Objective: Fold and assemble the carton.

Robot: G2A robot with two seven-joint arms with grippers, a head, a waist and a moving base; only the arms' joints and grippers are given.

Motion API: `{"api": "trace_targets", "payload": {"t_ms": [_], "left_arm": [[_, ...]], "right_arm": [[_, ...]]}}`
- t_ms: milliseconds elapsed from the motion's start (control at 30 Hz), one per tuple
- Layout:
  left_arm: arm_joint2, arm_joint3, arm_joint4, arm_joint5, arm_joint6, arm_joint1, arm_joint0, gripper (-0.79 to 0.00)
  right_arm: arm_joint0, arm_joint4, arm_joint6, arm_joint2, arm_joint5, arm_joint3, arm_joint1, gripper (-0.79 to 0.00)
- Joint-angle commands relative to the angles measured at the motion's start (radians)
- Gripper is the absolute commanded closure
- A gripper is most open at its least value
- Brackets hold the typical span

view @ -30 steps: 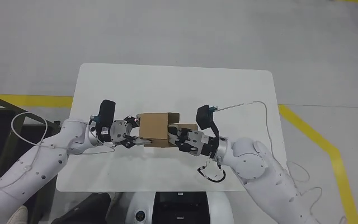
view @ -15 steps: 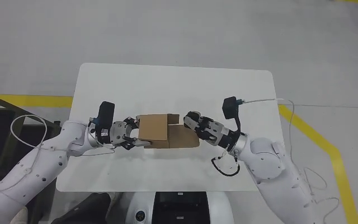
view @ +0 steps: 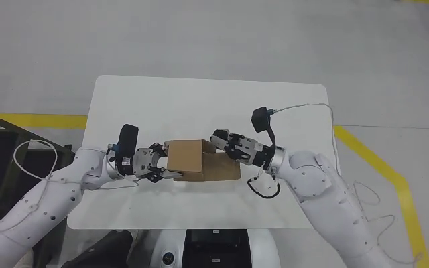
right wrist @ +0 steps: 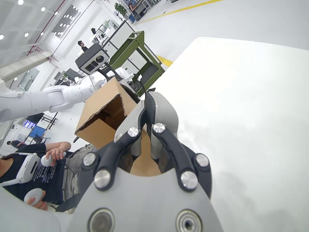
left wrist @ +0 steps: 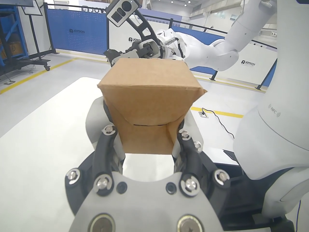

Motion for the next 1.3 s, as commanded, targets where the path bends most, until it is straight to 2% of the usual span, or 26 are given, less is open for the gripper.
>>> {"api": "trace_targets", "payload": {"t_ms": [0, 367, 633, 733, 1033, 1267], "left_arm": [[0.001, 0.001, -0.005, 0.0, -0.005, 0.0, -0.003, -0.326], [0.0, 0.014, -0.026, 0.0, -0.025, -0.007, -0.019, -0.317], [-0.007, 0.007, -0.027, 0.0, -0.021, -0.012, -0.017, -0.329], [-0.016, 0.013, -0.022, 0.0, -0.017, -0.012, -0.015, -0.329], [-0.038, 0.028, 0.006, 0.0, 0.005, -0.02, 0.004, -0.326], [-0.046, 0.006, 0.025, 0.0, 0.024, -0.022, 0.02, -0.326]], "right_arm": [[-0.001, -0.007, -0.002, -0.009, -0.003, -0.008, -0.001, 0.0], [-0.064, -0.024, 0.035, -0.021, -0.025, -0.104, 0.009, 0.0], [-0.043, -0.024, 0.03, -0.052, -0.013, -0.099, 0.004, 0.0], [-0.05, -0.015, 0.014, -0.033, -0.002, -0.112, 0.007, 0.0], [-0.163, -0.029, 0.018, 0.096, 0.102, -0.227, 0.033, 0.0], [-0.118, -0.037, -0.019, 0.094, 0.129, -0.162, 0.029, 0.0]]}}
